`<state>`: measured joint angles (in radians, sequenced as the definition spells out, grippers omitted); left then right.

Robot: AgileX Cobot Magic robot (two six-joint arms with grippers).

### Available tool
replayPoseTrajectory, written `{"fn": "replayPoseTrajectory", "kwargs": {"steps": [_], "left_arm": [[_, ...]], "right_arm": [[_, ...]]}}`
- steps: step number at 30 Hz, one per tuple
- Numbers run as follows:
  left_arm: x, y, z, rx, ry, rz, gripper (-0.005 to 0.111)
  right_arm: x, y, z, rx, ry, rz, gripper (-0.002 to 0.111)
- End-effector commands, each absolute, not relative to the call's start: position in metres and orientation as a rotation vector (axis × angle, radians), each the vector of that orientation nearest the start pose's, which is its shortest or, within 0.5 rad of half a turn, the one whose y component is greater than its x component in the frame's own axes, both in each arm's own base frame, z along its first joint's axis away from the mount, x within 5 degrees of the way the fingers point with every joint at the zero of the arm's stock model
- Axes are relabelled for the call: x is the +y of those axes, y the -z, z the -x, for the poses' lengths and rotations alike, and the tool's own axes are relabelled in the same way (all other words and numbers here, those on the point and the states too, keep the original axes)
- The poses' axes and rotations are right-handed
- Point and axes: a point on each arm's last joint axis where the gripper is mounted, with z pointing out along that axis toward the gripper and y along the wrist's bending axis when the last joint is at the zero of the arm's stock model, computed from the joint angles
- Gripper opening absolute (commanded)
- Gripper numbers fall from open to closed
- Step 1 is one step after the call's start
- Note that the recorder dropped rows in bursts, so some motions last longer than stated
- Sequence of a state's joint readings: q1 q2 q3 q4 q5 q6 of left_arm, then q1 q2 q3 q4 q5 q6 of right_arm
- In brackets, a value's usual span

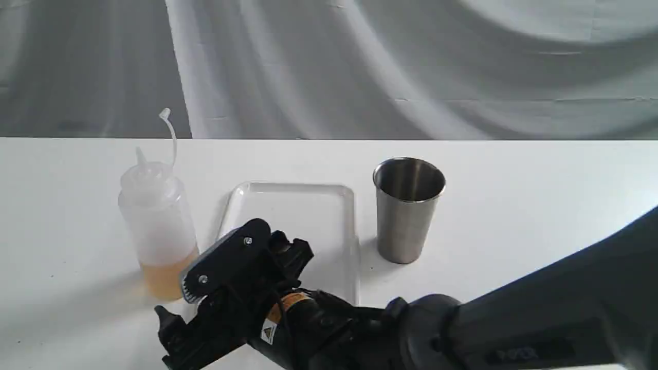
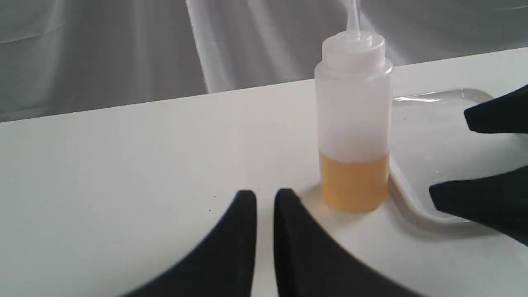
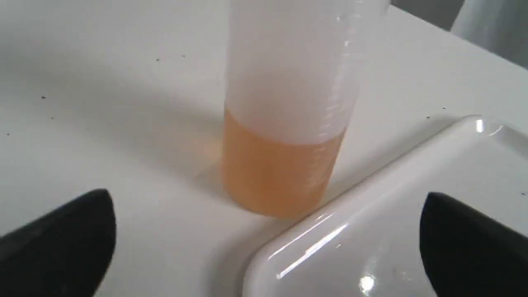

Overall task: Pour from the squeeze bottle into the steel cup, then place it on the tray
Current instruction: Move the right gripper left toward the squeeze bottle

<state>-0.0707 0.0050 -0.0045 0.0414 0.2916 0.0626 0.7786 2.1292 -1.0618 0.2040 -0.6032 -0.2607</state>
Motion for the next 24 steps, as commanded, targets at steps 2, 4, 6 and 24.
{"fn": "replayPoseTrajectory", "kwargs": {"steps": [2, 4, 6, 24], "left_arm": [[-0.003, -0.187, -0.055, 1.762, -0.032, -0.147, 0.008], [-0.003, -0.187, -0.055, 1.762, -0.032, -0.147, 0.008], [-0.003, -0.187, -0.055, 1.762, -0.032, -0.147, 0.008], [-0.003, -0.187, -0.055, 1.762, -0.032, -0.147, 0.008]], "right_arm": [[0.298, -0.120, -0.315, 1.839, -0.343, 0.790, 0.102], [0.301, -0.125, -0.318, 1.824, -0.349, 0.782, 0.102], [0.303, -0.129, -0.320, 1.812, -0.354, 0.773, 0.102], [0.310, -0.119, -0.332, 1.826, -0.289, 0.814, 0.102]]}}
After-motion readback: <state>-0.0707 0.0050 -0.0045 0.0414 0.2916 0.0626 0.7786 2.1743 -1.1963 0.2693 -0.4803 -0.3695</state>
